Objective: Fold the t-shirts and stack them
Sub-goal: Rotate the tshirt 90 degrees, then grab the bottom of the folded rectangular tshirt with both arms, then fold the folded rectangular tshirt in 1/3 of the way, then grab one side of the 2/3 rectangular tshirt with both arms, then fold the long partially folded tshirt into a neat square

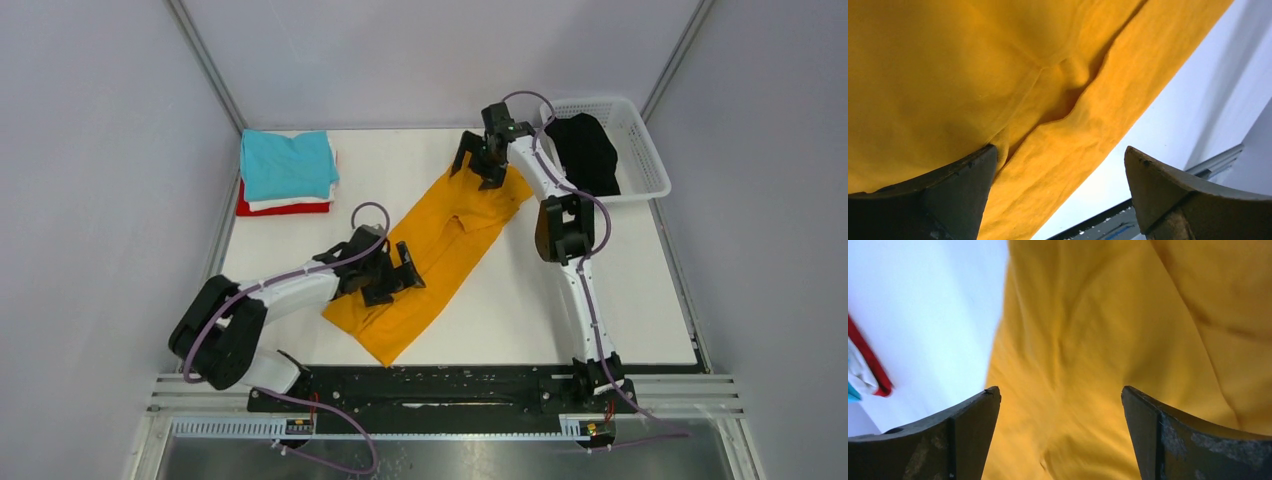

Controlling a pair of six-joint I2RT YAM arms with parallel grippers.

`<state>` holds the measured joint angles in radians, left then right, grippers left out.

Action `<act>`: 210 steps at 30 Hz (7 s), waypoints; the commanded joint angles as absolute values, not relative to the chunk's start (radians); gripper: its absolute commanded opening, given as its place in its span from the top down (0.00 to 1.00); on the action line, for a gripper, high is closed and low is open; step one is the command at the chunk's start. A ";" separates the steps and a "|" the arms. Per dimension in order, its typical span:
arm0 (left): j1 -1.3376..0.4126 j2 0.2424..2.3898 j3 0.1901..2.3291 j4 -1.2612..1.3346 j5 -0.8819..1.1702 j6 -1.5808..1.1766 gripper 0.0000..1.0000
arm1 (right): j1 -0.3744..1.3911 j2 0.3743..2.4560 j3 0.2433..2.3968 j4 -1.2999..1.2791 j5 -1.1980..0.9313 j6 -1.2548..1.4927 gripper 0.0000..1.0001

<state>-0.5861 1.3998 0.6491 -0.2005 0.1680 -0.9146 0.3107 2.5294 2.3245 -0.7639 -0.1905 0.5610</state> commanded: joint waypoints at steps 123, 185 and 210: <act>-0.455 1.880 1.386 -0.346 0.295 -0.568 1.00 | 0.245 1.656 1.058 -0.192 -0.471 0.565 0.94; -0.646 1.317 0.606 -0.275 0.148 -0.759 1.00 | 0.500 1.124 0.418 -0.322 -0.351 0.685 1.00; -0.598 1.118 0.940 -0.380 -0.090 -0.690 1.00 | 0.553 0.730 0.710 -0.473 0.185 0.619 1.00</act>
